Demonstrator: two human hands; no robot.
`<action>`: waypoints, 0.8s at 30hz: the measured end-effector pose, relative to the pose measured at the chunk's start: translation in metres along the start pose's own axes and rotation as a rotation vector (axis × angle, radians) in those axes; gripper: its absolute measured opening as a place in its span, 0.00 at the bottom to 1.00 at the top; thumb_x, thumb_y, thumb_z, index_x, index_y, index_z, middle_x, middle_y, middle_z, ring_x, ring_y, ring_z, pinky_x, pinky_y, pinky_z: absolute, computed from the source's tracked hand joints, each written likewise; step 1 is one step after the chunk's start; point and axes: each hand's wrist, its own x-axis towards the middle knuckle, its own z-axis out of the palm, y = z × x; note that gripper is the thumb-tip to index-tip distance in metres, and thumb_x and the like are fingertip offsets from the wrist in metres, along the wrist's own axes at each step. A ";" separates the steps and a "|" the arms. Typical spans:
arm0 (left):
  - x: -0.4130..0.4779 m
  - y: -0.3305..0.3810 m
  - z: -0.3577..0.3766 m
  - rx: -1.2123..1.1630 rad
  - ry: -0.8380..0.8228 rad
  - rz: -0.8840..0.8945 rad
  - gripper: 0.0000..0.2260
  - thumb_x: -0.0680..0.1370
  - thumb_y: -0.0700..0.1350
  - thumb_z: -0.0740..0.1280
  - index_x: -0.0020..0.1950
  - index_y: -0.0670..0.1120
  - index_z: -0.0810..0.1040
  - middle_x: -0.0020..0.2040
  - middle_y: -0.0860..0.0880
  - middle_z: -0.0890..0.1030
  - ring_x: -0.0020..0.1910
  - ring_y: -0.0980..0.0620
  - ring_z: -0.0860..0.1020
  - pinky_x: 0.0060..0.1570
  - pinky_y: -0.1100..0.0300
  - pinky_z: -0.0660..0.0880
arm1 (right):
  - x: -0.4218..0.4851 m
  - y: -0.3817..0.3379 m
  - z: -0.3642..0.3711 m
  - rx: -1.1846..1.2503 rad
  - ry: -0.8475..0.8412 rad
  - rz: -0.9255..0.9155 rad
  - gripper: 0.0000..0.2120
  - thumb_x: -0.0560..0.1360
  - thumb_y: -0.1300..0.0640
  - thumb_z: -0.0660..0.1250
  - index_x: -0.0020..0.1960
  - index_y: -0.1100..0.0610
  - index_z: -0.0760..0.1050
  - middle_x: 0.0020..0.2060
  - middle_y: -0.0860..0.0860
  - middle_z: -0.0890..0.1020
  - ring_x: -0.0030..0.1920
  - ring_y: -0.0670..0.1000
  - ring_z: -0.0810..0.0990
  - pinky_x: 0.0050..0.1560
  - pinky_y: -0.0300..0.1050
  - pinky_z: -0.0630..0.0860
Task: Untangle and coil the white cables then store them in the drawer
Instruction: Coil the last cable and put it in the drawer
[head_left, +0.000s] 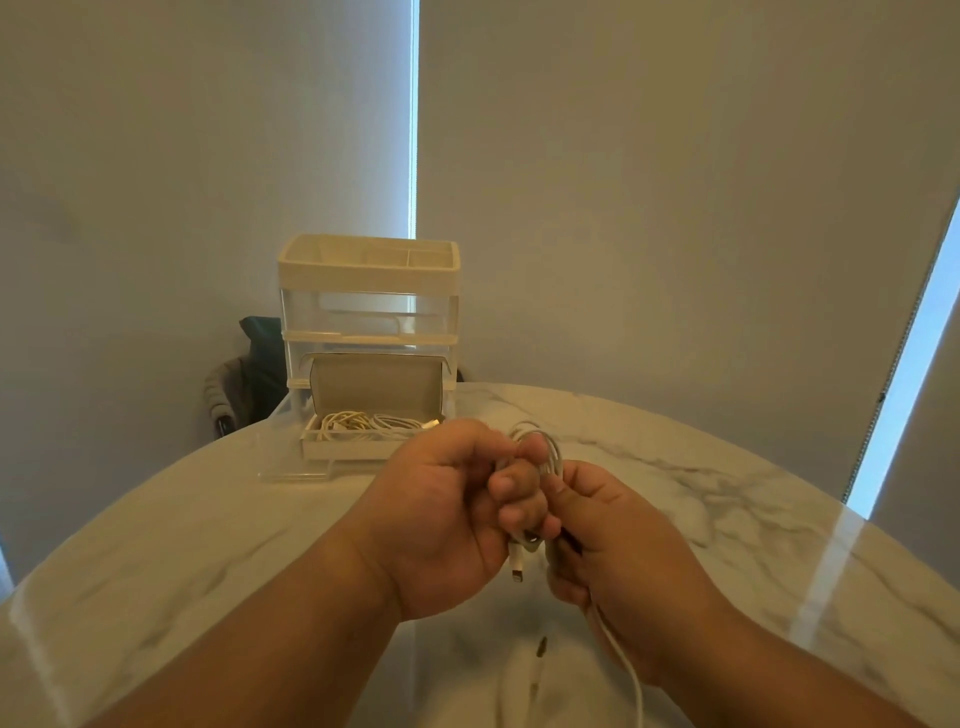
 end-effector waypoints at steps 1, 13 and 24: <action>0.000 0.001 0.000 0.014 0.011 -0.013 0.10 0.74 0.47 0.60 0.40 0.41 0.75 0.26 0.50 0.63 0.25 0.52 0.63 0.38 0.55 0.73 | -0.001 0.000 0.000 -0.014 0.000 -0.010 0.13 0.82 0.52 0.62 0.47 0.59 0.79 0.33 0.57 0.66 0.25 0.47 0.59 0.26 0.41 0.55; -0.002 -0.003 0.001 -0.009 0.026 -0.003 0.12 0.73 0.47 0.65 0.43 0.40 0.83 0.31 0.45 0.77 0.27 0.51 0.76 0.42 0.56 0.77 | -0.004 -0.002 0.004 -0.060 0.065 -0.046 0.16 0.83 0.52 0.59 0.42 0.58 0.79 0.26 0.51 0.68 0.25 0.46 0.62 0.26 0.40 0.59; -0.006 0.009 0.004 0.093 -0.017 -0.143 0.22 0.75 0.49 0.61 0.53 0.32 0.82 0.25 0.49 0.67 0.27 0.51 0.72 0.53 0.52 0.71 | -0.010 0.000 0.005 -0.217 0.074 -0.154 0.16 0.84 0.59 0.57 0.50 0.48 0.82 0.26 0.45 0.76 0.24 0.42 0.69 0.25 0.36 0.66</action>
